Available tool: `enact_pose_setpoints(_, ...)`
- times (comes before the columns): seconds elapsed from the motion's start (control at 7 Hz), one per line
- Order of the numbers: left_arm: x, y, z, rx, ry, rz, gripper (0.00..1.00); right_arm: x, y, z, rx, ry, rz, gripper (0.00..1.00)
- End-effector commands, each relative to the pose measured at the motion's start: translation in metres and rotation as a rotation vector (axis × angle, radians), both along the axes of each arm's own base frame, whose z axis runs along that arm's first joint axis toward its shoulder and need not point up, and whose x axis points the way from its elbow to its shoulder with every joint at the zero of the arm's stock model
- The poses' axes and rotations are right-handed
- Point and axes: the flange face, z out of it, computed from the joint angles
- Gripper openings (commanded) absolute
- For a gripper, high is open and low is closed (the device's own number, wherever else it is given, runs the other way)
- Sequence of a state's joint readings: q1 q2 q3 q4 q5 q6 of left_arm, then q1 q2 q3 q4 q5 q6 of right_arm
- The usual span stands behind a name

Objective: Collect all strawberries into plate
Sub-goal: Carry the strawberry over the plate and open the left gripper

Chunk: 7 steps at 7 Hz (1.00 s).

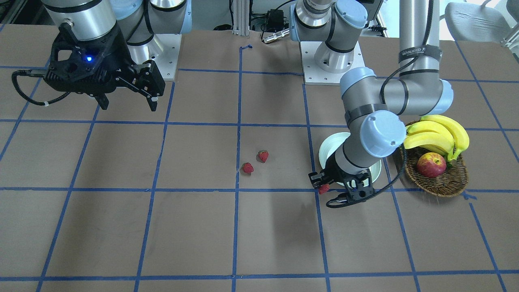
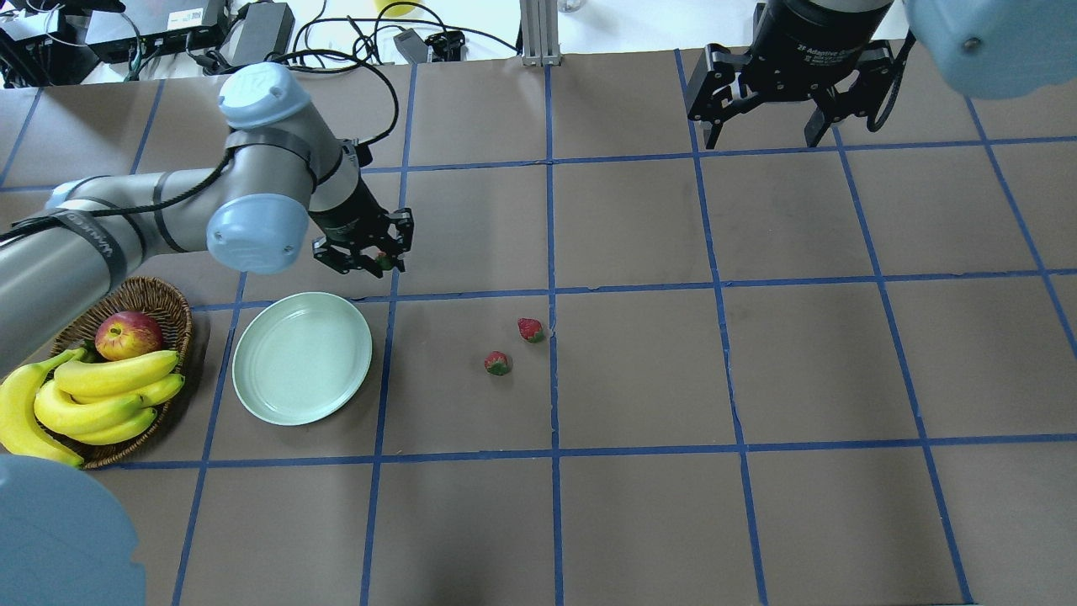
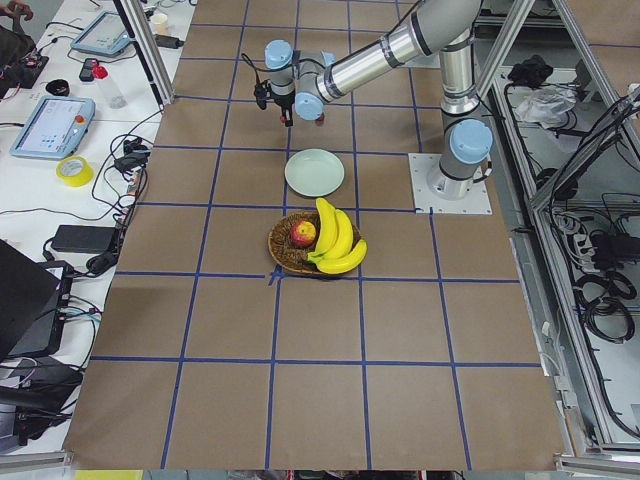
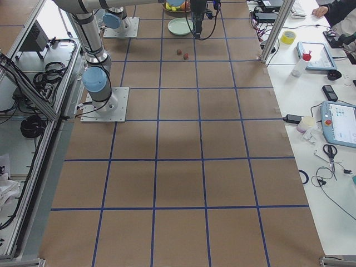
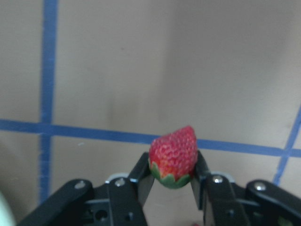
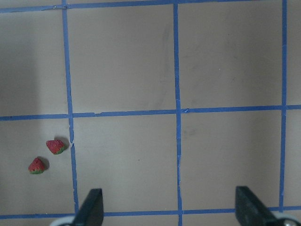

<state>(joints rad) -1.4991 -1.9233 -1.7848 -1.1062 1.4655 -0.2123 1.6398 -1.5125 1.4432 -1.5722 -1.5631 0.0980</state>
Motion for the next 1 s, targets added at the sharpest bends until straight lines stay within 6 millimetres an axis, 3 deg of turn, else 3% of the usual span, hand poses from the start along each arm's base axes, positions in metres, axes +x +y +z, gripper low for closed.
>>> enact_pose_setpoints(0.0,0.085,0.021,0.007,0.148,-0.031,0.021,0.0,0.0,0.0,0.0,-0.003,-0.002,-0.002,1.0)
enact_pose_setpoints(0.29,0.089,0.049,-0.02,0.24,-0.054,0.016,0.0,0.001,0.0,-0.001,0.001,-0.005,-0.001,1.0)
enact_pose_setpoints(0.43,0.093,0.051,-0.022,0.247,-0.093,-0.002,0.7,0.002,0.001,-0.004,0.006,-0.009,-0.007,1.0)
enact_pose_setpoints(0.57,0.093,0.049,-0.018,0.235,-0.098,-0.004,1.0,0.002,0.001,-0.004,0.006,-0.009,-0.006,1.0)
enact_pose_setpoints(0.86,0.079,0.04,-0.003,0.179,-0.095,-0.005,1.0,0.002,0.001,-0.003,0.004,-0.009,-0.006,1.0)
